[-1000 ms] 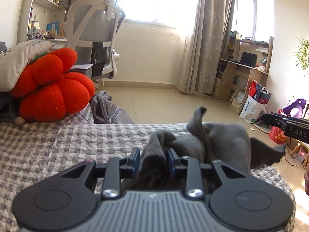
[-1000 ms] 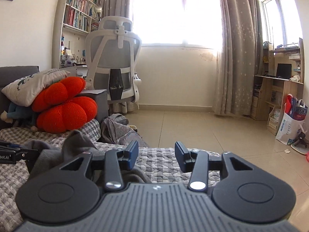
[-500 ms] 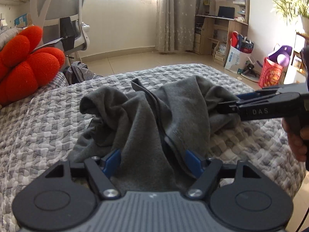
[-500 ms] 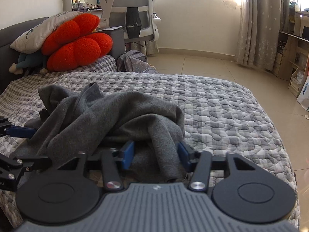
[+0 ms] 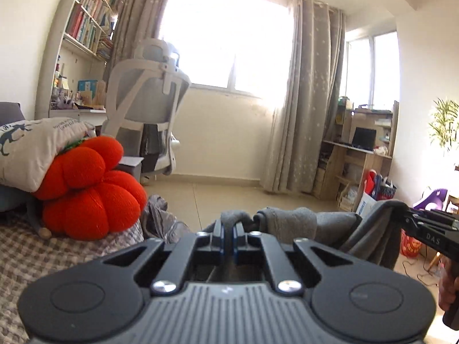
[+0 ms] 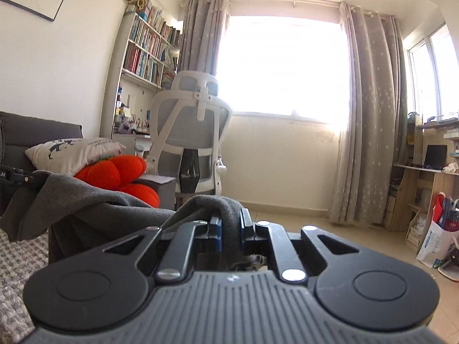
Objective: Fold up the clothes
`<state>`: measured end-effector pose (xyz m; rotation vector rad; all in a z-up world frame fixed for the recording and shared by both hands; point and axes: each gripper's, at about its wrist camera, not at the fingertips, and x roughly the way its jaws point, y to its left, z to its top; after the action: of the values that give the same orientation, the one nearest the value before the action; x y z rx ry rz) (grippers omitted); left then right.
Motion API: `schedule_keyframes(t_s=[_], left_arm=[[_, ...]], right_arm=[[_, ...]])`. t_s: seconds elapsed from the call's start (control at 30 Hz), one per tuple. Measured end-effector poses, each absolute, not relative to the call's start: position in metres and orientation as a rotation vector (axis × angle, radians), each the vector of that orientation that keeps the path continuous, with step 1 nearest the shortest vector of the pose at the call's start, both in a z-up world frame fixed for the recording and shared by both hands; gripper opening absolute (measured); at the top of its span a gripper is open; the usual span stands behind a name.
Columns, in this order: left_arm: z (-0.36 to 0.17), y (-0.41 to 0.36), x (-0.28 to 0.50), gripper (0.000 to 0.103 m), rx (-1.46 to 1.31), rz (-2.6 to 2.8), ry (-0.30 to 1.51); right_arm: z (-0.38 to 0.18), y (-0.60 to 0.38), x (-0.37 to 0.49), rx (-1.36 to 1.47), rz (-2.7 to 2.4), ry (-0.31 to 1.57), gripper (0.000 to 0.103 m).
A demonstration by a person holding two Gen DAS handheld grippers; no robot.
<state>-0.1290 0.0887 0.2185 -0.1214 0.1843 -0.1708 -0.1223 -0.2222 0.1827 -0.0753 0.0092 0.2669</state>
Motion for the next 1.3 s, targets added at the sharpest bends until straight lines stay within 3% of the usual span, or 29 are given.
schedule_keyframes(t_s=[0.1,0.2,0.3,0.43,0.53,0.6,0.63,0.67,0.7,0.77,0.9,0.93,1.03,1.13,1.23,1.3], left_arm=[[0.231,0.102,-0.124,0.005,-0.124,-0.077,0.144],[0.214,0.11,-0.095,0.006,-0.113,-0.033,0.213],[0.168,0.113,-0.06,0.021,-0.079,0.023,0.344],[0.122,0.116,-0.06,0.045,-0.088,-0.013,0.429],[0.104,0.097,-0.073,0.055,-0.061,-0.11,0.466],[0.098,0.074,-0.081,0.068,-0.011,-0.202,0.474],[0.094,0.061,-0.083,0.08,0.012,-0.251,0.477],[0.089,0.05,-0.084,0.089,0.028,-0.3,0.482],[0.082,0.041,-0.082,0.09,0.035,-0.343,0.499],[0.068,0.024,-0.076,0.09,0.054,-0.395,0.545],[0.039,-0.007,-0.067,0.089,0.137,-0.37,0.61],[0.034,-0.01,-0.065,0.082,0.16,-0.342,0.615],[0.026,-0.011,-0.064,0.027,0.161,-0.302,0.652],[0.029,-0.001,-0.066,0.011,0.124,-0.306,0.651],[0.038,0.003,-0.069,0.009,0.105,-0.298,0.63],[0.049,0.011,-0.072,0.008,0.073,-0.274,0.601]], right_arm=[[0.207,-0.232,-0.123,-0.032,0.297,-0.015,0.012],[0.203,-0.228,-0.096,-0.022,0.335,0.068,0.013],[0.173,-0.218,-0.068,-0.033,0.325,0.209,0.021],[0.133,-0.214,-0.056,0.001,0.368,0.295,0.021],[0.114,-0.207,-0.054,-0.019,0.359,0.363,0.021],[0.103,-0.206,-0.051,-0.011,0.349,0.408,0.023],[0.099,-0.208,-0.049,0.01,0.355,0.424,0.024],[0.095,-0.209,-0.048,0.03,0.36,0.44,0.029],[0.093,-0.21,-0.049,0.037,0.361,0.45,0.037],[0.087,-0.212,-0.051,0.052,0.363,0.469,0.047],[0.07,-0.213,-0.062,0.035,0.419,0.524,0.05],[0.065,-0.208,-0.065,0.006,0.465,0.537,0.05],[0.052,-0.19,-0.075,-0.074,0.582,0.555,0.05],[0.043,-0.17,-0.075,-0.094,0.663,0.575,0.05],[0.033,-0.143,-0.066,-0.139,0.694,0.616,0.049],[0.028,-0.128,-0.06,-0.21,0.643,0.636,0.009]])
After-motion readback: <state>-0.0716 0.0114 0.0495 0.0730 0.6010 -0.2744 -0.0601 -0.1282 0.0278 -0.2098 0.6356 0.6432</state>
